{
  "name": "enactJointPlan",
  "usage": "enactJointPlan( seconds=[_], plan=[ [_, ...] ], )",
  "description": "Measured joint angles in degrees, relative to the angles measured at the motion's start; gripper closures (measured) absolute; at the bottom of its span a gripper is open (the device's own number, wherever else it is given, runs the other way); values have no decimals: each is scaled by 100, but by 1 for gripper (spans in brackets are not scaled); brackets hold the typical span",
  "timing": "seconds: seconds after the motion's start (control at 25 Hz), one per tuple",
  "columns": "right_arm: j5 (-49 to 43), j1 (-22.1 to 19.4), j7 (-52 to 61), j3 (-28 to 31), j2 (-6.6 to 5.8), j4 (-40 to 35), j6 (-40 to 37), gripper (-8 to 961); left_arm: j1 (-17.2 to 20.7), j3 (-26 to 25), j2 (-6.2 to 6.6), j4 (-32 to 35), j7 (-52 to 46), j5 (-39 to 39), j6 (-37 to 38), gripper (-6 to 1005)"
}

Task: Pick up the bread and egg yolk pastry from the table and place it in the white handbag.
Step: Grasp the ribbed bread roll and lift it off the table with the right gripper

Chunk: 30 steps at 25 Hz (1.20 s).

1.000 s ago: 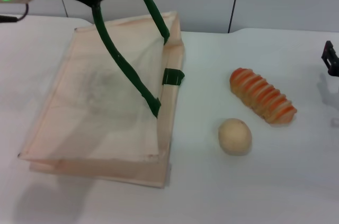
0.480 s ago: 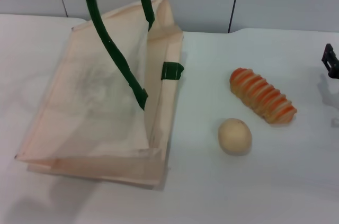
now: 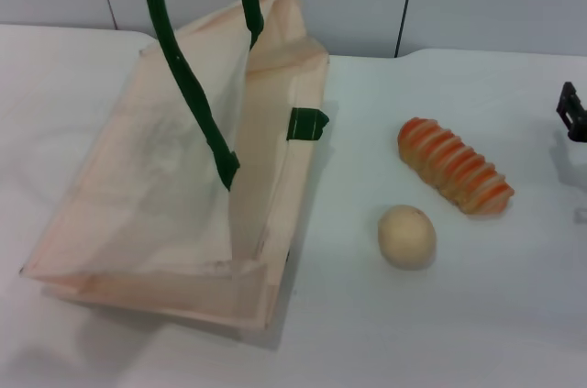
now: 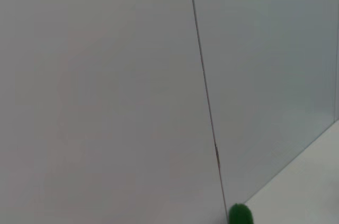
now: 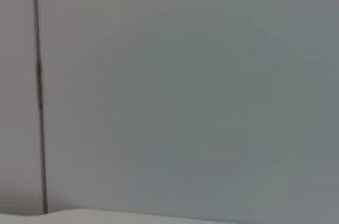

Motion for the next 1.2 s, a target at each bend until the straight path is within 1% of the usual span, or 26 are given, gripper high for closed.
enactJointPlan(
  seconds=[0.36,0.56,0.64,0.92,1.04,1.16,1.2],
  plan=[
    [-604,-4,493,-48,-16,20,-121,311,-78,-325,8,34,69,-63,-208,879],
    [-865,-28,571,-76,-21,47,-445,311,-104,-618,5,42,219,-323,-371,879],
    [-902,-41,575,-76,-21,51,-519,311,-105,-742,-1,44,323,-523,-417,879],
    [-915,-81,583,-199,-23,164,-903,310,-30,-860,-7,44,530,-854,-447,879],
    [-916,-80,587,-269,-24,183,-909,310,-26,-1016,-9,44,534,-894,-470,879],
    [-941,-45,649,-548,-27,198,-924,310,-20,-1090,-16,43,534,-880,-504,878],
    [-941,-45,649,-548,-27,198,-924,310,-19,-1097,-19,42,534,-866,-506,878]
  ],
)
